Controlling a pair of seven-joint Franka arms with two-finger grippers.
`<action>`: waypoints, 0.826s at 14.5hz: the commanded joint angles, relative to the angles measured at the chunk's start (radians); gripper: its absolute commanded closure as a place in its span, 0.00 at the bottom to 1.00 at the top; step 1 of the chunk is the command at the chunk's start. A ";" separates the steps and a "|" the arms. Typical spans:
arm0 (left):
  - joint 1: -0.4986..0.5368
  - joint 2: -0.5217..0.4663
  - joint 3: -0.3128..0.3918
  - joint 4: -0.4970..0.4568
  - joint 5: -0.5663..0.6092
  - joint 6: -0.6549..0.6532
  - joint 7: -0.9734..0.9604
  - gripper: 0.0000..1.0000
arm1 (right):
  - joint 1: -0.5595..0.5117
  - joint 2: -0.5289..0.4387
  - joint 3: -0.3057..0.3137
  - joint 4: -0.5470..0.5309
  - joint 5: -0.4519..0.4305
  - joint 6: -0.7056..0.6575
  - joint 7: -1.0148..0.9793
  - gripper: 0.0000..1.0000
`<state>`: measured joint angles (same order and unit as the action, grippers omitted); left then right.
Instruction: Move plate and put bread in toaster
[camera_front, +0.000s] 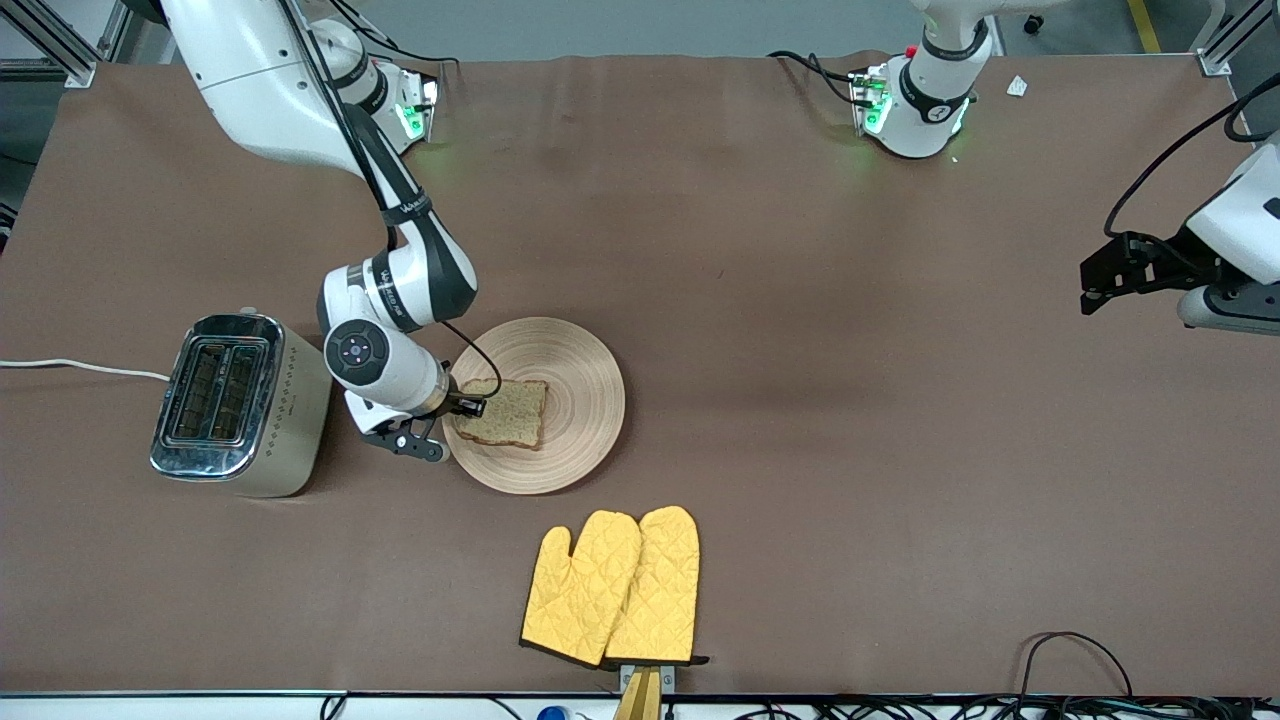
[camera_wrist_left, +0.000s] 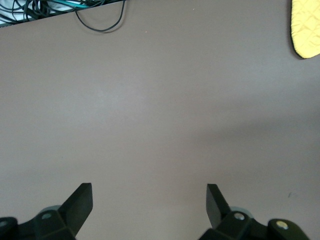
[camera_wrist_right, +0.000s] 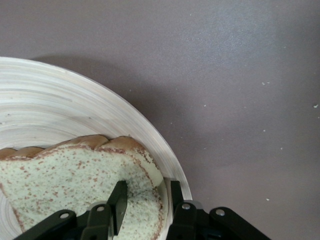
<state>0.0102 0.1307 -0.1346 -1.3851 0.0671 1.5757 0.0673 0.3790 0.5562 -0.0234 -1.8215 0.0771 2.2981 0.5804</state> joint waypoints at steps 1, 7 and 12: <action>-0.061 -0.031 0.076 -0.032 -0.012 -0.011 0.006 0.00 | -0.003 -0.006 0.006 -0.024 0.015 0.023 -0.001 0.61; -0.064 -0.074 0.082 -0.081 -0.018 -0.006 -0.009 0.00 | 0.000 0.010 0.006 -0.024 0.029 0.041 -0.002 0.81; -0.033 -0.074 0.079 -0.078 -0.101 0.001 -0.121 0.00 | -0.003 0.010 0.006 -0.024 0.029 0.034 -0.002 0.98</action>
<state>-0.0210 0.0828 -0.0567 -1.4369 -0.0176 1.5685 0.0036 0.3797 0.5606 -0.0223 -1.8286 0.0943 2.3133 0.5803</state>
